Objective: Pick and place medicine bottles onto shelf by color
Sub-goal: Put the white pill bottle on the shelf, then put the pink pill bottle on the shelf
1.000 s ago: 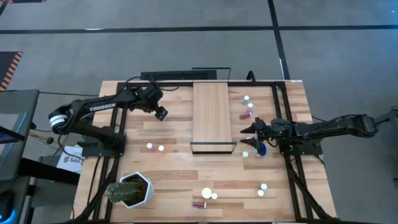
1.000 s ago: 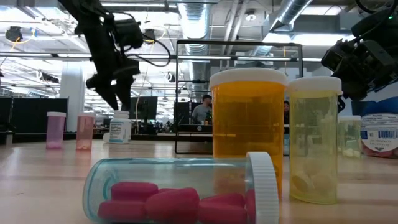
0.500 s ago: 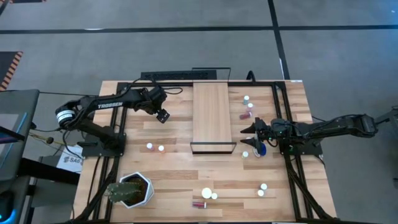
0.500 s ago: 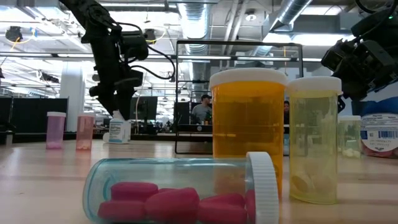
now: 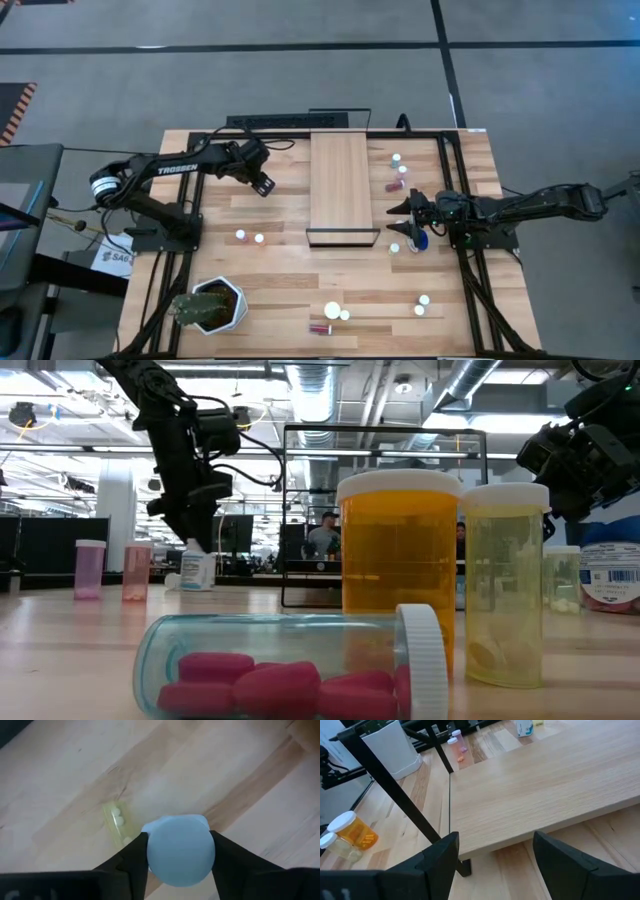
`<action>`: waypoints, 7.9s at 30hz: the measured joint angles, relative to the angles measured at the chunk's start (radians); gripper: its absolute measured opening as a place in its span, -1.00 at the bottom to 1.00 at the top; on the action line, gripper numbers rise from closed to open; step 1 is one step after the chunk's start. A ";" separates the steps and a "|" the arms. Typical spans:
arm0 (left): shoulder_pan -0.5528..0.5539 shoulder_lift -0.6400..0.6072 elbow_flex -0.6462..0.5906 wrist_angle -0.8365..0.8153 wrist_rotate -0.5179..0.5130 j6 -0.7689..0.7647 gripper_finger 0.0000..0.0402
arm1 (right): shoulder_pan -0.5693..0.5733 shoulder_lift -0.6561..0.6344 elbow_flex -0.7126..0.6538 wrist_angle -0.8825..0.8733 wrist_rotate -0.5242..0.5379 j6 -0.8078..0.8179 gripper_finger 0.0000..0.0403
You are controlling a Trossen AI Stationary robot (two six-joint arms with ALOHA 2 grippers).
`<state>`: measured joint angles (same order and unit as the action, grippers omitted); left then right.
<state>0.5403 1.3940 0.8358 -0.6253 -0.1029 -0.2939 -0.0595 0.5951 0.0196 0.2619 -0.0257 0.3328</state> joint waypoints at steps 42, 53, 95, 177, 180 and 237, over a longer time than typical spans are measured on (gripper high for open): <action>-0.041 0.705 1.006 -0.193 0.046 0.311 -0.20 | 0.000 0.000 0.000 -0.008 0.000 0.000 0.38; 0.013 0.739 1.066 -0.195 0.070 0.286 -0.11 | 0.000 0.000 0.000 -0.020 0.000 0.000 0.38; 0.029 0.281 0.746 -0.192 0.263 0.460 0.12 | 0.000 0.000 0.000 -0.022 0.000 0.000 0.38; -0.031 -0.162 0.286 0.223 0.239 0.281 0.12 | -0.179 0.001 0.365 -0.238 0.428 0.198 0.38; -0.031 -0.162 0.286 0.208 0.239 0.281 0.12 | -0.260 0.008 0.445 -0.521 0.448 0.373 0.38; -0.031 -0.162 0.286 0.212 0.223 0.317 0.12 | -0.526 0.630 0.492 -0.507 0.333 0.423 -0.12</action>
<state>0.5092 1.2316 1.1217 -0.4137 0.1197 0.0227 -0.5850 1.2251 0.5117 -0.2451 0.3074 0.7555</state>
